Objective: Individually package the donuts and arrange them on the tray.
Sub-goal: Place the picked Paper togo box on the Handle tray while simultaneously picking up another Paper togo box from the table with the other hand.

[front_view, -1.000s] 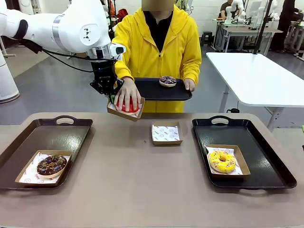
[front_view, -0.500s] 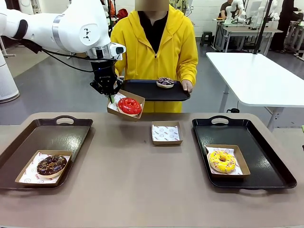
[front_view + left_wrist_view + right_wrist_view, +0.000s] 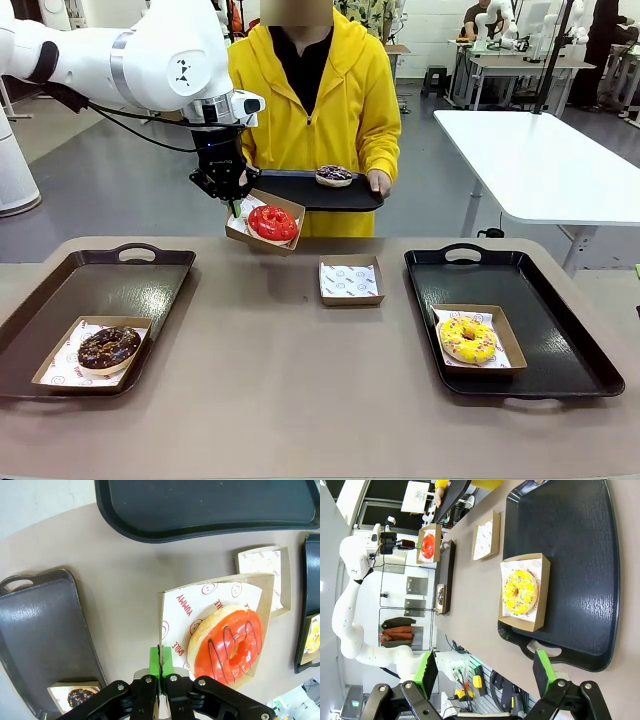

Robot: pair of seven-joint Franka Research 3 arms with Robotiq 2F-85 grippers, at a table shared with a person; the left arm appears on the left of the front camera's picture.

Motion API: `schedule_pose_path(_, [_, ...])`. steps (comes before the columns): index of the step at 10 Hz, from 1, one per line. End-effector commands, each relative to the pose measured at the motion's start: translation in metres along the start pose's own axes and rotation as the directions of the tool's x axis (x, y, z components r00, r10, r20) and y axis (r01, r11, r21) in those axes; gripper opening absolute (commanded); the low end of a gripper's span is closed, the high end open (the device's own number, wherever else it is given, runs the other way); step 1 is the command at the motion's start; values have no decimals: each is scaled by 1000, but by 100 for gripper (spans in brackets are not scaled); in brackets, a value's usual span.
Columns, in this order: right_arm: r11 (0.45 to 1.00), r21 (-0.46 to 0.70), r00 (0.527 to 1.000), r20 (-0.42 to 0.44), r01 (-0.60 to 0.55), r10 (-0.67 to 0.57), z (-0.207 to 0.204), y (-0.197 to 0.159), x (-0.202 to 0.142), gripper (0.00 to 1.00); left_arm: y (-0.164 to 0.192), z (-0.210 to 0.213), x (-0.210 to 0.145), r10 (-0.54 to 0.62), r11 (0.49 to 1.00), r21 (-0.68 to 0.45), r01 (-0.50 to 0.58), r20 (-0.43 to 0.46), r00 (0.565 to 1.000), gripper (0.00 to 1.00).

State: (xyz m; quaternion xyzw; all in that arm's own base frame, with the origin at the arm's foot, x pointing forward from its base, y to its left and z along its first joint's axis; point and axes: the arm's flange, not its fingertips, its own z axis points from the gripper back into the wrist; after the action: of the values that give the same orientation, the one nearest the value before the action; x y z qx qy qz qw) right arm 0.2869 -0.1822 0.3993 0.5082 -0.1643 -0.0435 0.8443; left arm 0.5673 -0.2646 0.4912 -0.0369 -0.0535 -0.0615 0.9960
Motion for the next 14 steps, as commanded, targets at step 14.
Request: schedule_pose_path(14, [909,-405,990,-132,-99,49,-181,134,138,100,160,35,-53,-4,995,98,5,-14,1000,1])
